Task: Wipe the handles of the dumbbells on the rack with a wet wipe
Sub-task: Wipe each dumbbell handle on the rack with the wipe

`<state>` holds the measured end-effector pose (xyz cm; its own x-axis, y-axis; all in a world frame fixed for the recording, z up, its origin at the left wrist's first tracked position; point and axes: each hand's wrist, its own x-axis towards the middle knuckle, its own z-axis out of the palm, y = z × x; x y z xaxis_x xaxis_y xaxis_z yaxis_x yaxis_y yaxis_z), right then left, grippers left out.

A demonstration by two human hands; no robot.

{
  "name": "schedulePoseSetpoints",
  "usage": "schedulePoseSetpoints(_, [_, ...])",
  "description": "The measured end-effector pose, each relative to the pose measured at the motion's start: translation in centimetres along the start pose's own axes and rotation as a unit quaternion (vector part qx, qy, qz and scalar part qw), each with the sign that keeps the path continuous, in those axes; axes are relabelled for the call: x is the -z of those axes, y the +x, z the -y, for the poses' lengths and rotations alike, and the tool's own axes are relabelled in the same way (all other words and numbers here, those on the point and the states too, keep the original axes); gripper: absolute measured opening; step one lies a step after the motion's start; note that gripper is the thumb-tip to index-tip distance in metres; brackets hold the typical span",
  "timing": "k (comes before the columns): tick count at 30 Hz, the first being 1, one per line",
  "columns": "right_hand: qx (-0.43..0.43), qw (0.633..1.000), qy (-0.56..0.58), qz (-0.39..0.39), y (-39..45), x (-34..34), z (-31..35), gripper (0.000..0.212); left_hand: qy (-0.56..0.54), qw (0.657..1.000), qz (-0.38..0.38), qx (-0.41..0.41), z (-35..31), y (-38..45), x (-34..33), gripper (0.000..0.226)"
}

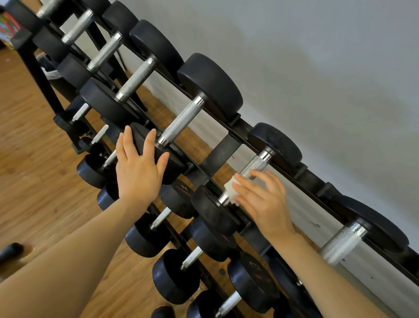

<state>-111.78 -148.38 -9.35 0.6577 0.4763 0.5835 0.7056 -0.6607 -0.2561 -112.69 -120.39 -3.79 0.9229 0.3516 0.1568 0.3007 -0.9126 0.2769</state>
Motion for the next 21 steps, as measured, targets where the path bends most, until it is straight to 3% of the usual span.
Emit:
schedulePoseSetpoints(3, [-0.037, 0.999, 0.008, -0.03, -0.1, 0.0, 0.5, 0.029, 0.001, 1.0, 0.004, 0.005, 0.0, 0.0, 0.1, 0.06])
schedulePoseSetpoints(7, [-0.02, 1.0, 0.001, -0.013, -0.2, 0.2, -0.1, 0.029, 0.004, 1.0, 0.01, 0.012, -0.2, -0.1, 0.3, 0.06])
schedulePoseSetpoints(12, [-0.11, 0.992, 0.054, -0.002, -0.1, 0.4, 0.6, 0.035, -0.009, 0.999, 0.022, 0.04, -0.9, -0.4, 0.7, 0.061])
schedulePoseSetpoints(21, [-0.15, 0.982, 0.108, 0.035, 0.4, 3.3, 2.1, 0.038, -0.065, 0.994, 0.068, 0.064, -6.7, -6.9, 1.5, 0.06])
